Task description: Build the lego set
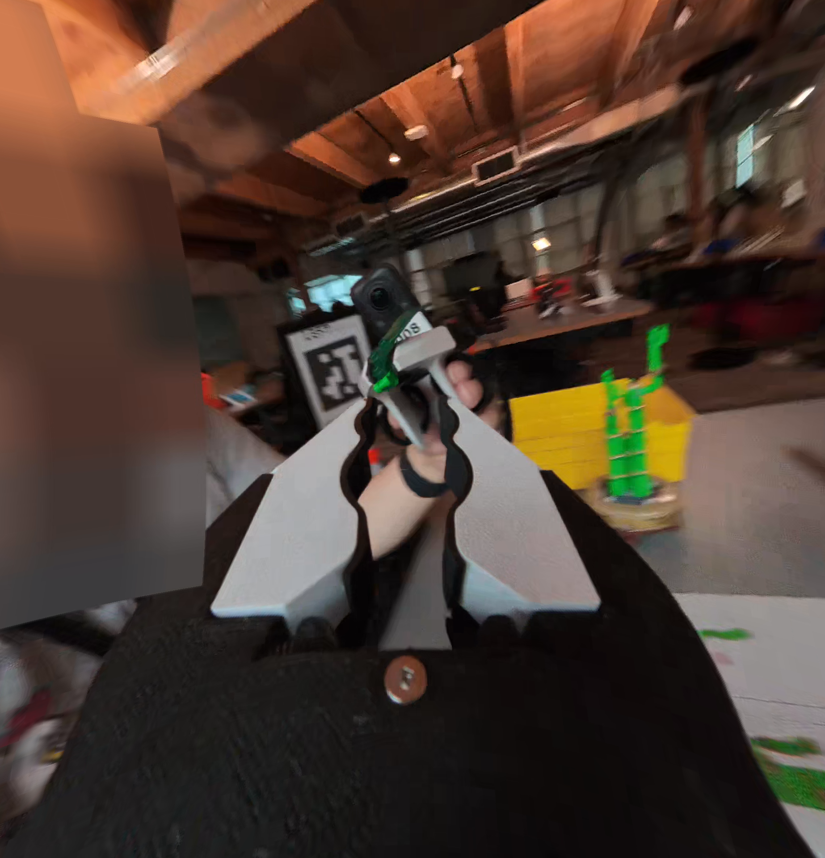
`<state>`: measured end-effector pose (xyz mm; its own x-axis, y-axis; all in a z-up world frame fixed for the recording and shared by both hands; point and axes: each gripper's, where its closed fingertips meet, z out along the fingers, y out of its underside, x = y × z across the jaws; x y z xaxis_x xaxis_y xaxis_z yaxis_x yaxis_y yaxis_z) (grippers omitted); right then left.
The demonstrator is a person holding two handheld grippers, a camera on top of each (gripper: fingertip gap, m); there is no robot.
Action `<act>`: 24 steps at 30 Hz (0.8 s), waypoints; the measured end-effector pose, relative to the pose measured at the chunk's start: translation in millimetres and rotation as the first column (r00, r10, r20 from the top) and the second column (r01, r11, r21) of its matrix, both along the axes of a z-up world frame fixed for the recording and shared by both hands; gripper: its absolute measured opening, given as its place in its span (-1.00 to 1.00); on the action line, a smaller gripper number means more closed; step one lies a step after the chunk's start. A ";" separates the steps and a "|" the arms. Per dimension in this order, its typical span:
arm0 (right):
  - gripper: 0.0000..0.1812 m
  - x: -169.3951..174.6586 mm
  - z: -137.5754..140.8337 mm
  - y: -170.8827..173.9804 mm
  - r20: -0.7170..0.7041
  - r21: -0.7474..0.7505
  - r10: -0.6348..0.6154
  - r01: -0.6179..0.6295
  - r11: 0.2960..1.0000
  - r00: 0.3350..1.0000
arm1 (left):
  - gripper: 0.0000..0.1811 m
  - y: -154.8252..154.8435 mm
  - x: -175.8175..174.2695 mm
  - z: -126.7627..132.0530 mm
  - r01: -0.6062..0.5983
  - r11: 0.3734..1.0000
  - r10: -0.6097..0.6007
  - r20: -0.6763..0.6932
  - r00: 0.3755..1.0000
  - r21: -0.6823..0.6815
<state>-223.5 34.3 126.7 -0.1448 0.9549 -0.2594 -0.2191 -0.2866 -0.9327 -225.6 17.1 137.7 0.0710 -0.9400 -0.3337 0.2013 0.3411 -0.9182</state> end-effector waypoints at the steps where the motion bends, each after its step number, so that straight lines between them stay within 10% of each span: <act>1: -0.74 2.2 3.5 -0.8 0.009 0.141 -0.103 0.101 0.985 0.995 | -0.92 -1.3 -0.3 -0.9 0.038 0.998 -0.038 -0.012 0.999 -0.048; 6: -0.76 -0.6 8.1 -24.2 0.063 0.470 -0.250 0.192 0.862 0.966 | -0.92 2.3 4.7 -9.6 0.061 0.989 -0.070 -0.065 0.995 -0.133; 24: -0.94 0.6 -5.9 -12.4 0.160 0.463 -0.305 0.201 0.863 0.939 | -0.92 -0.4 11.0 -9.7 0.075 0.983 -0.087 -0.065 0.994 -0.167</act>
